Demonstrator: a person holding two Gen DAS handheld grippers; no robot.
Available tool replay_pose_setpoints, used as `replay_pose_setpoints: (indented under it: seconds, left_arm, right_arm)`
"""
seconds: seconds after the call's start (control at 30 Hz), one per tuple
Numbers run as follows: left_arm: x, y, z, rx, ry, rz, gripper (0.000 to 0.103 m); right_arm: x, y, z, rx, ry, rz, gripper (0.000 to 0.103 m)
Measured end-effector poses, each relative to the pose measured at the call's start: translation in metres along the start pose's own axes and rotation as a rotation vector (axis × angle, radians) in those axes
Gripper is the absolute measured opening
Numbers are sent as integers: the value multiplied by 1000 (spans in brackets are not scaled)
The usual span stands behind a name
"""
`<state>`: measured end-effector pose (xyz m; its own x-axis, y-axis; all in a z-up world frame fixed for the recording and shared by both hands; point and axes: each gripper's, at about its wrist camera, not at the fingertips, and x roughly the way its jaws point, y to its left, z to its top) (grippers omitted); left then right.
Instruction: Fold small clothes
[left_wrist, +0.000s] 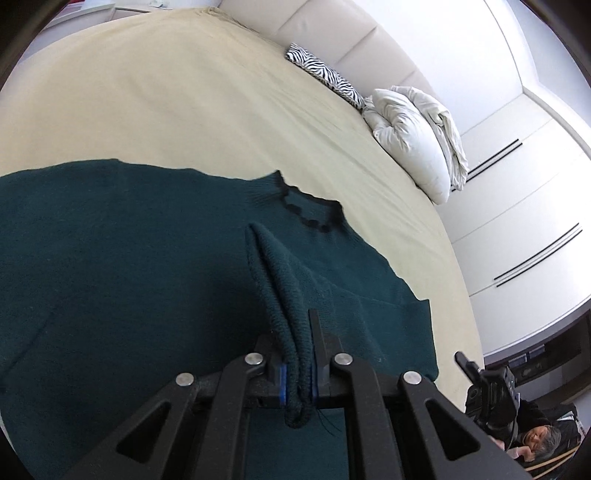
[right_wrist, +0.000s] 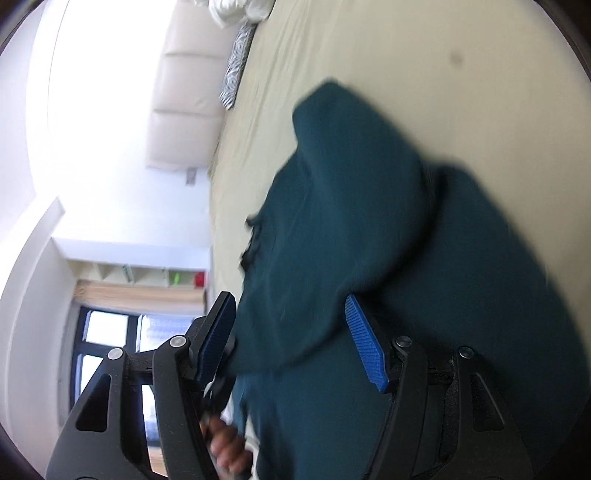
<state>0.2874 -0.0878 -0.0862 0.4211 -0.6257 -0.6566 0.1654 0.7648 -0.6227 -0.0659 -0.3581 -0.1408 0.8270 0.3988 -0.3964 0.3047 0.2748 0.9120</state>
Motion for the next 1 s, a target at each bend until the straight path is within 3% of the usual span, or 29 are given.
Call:
replay_pose_setpoints:
  seconds: [0.13, 0.27, 0.47, 0.63, 0.73, 0.93, 1.0]
  left_arm:
    - [2, 16, 6, -33, -19, 13, 9]
    - [6, 21, 2, -28, -18, 3, 9]
    - [4, 19, 1, -20, -22, -9, 9]
    - [3, 28, 0, -33, -18, 10, 9]
    - [12, 36, -4, -46, 2, 25, 10]
    - [11, 41, -8, -46, -12, 26, 14]
    - [9, 43, -6, -39, -26, 27, 14]
  right_arm:
    - [-29, -19, 22, 64, -87, 31, 60]
    - [-49, -29, 21, 88, -95, 55, 60]
    - [12, -13, 15, 69, -28, -8, 60]
    - [-19, -26, 43, 77, -163, -6, 54]
    - [-28, -40, 49, 120, -143, 54, 48]
    - [-8, -21, 38, 51, -70, -35, 52]
    - [-20, -9, 40, 22, -66, -31, 52]
